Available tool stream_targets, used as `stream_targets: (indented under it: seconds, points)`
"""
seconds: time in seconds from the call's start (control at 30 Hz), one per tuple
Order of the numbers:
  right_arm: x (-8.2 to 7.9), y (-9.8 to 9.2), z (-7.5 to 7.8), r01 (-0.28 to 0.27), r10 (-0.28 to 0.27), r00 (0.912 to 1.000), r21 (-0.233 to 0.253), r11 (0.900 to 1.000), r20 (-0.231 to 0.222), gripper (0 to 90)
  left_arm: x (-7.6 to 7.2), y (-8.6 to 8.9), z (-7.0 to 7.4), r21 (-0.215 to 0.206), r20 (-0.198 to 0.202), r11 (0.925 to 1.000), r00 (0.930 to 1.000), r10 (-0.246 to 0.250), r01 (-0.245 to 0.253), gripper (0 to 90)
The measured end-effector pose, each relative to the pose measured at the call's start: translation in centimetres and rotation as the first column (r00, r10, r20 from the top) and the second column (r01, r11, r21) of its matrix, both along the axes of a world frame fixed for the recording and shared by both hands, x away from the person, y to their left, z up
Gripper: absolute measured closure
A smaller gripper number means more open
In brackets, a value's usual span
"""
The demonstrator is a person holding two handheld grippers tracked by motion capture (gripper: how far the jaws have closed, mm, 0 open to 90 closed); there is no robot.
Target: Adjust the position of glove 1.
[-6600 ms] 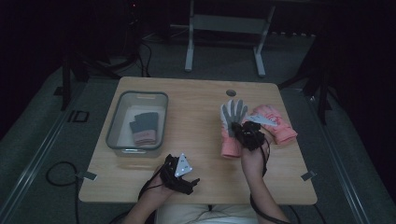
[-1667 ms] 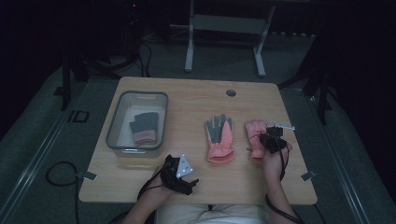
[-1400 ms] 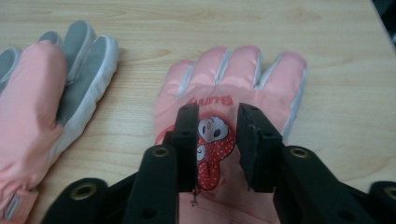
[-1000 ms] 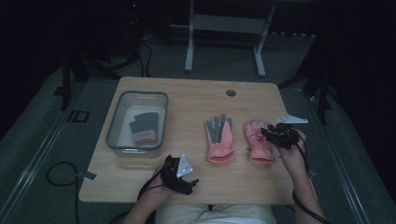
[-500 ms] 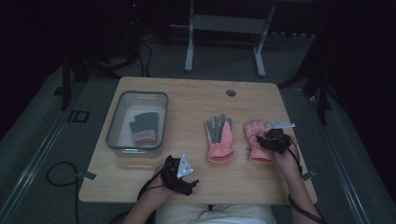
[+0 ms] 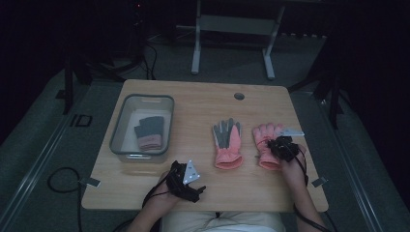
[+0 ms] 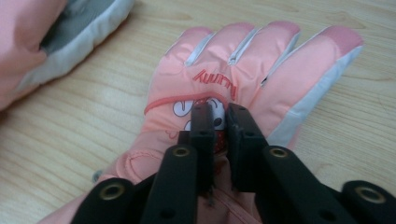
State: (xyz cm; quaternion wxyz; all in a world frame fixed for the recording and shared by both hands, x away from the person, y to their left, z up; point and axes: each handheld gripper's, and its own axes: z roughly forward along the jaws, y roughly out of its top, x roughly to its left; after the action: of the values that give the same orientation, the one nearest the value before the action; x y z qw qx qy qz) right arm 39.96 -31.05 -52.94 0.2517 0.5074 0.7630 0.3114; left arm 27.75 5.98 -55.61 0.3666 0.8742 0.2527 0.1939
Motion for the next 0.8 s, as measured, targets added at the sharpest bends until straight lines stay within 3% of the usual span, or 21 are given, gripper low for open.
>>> stream_targets:
  seconds: [0.07,0.23,0.27,0.53,0.67,0.7,0.8]
  points:
    - [-0.3,0.2,0.9,0.034,-0.034,0.9993,0.019,0.999,0.015,85.7,0.0,0.0,0.0,0.002,0.002,1.0,1.0,0.001,-0.001,7.4]
    - [-0.6,0.8,3.0,0.052,-0.054,0.9974,0.038,0.998,0.048,86.1,0.0,0.0,0.0,0.002,0.003,1.0,1.0,-0.001,0.001,7.4]
    - [-0.9,1.4,4.8,0.061,-0.066,0.9945,0.057,0.996,0.081,86.2,0.0,0.0,0.0,0.004,0.002,1.0,1.0,0.0,0.0,7.4]
    - [-2.1,4.6,10.3,0.042,-0.059,0.9845,0.105,0.994,0.165,86.2,0.0,0.0,0.0,0.007,0.004,1.0,1.0,-0.005,0.005,7.4]
    - [-2.3,5.6,11.2,0.031,-0.051,0.9833,0.111,0.993,0.175,86.2,0.0,0.0,0.0,0.007,0.006,1.0,1.0,-0.005,0.005,7.4]
    - [-2.3,6.9,12.0,0.012,-0.032,0.9829,0.11,0.994,0.181,86.2,0.0,0.0,0.0,0.006,0.007,1.0,1.0,-0.004,0.004,7.4]
    - [-2.5,8.8,12.4,-0.013,-0.007,0.9831,0.11,0.994,0.183,86.2,0.0,0.0,0.0,0.005,0.006,1.0,1.0,-0.004,0.004,7.4]
